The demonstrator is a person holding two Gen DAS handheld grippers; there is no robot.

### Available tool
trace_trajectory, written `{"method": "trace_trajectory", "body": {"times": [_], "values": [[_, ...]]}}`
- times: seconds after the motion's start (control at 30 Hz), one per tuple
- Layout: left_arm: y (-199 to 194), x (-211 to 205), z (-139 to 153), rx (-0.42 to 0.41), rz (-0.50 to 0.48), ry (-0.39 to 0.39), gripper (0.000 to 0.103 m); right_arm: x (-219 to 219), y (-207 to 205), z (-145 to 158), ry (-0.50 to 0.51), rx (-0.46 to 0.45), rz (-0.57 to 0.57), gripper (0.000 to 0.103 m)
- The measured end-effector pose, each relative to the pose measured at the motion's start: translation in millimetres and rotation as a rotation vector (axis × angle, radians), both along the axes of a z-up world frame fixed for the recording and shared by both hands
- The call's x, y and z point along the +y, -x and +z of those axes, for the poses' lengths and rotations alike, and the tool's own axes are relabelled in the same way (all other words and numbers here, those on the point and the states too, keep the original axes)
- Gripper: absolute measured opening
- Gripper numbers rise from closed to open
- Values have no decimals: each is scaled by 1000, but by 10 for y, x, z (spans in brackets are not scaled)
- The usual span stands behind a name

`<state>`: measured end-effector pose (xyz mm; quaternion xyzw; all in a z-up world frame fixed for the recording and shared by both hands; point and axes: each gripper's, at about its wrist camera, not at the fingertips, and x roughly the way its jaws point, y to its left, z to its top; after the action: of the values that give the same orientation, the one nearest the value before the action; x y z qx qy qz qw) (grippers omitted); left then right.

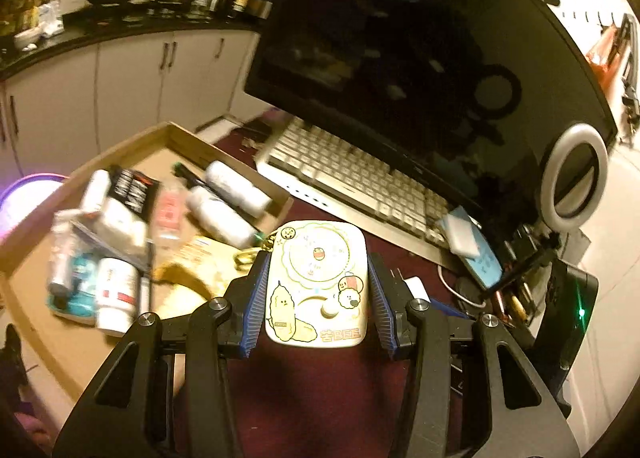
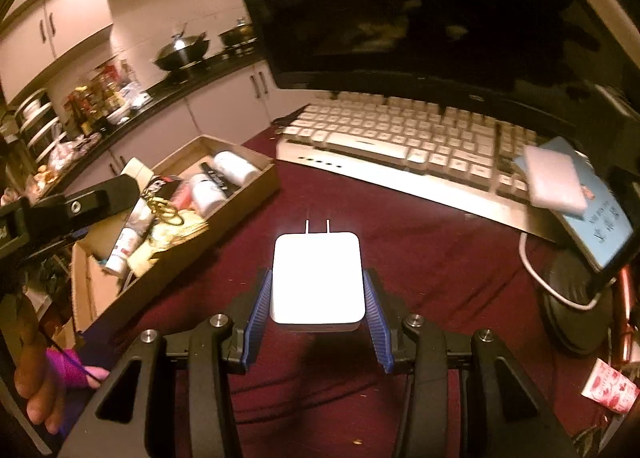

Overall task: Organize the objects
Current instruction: 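Carry the cartoon case and white charger over the tray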

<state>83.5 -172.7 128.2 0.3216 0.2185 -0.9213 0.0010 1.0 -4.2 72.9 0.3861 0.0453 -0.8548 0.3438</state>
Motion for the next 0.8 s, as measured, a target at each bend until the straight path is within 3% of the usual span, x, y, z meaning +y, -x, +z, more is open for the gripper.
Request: {"method": "trace_trajectory", "body": {"times": [0.27,0.8], "values": [[-109,-569,88,0,131,-19,46,-313,-17,131,37,-8,107,45],[-504,-1504,-279,-69,365,-83,46,-1303,-61,231,6,-27,327,45]]}}
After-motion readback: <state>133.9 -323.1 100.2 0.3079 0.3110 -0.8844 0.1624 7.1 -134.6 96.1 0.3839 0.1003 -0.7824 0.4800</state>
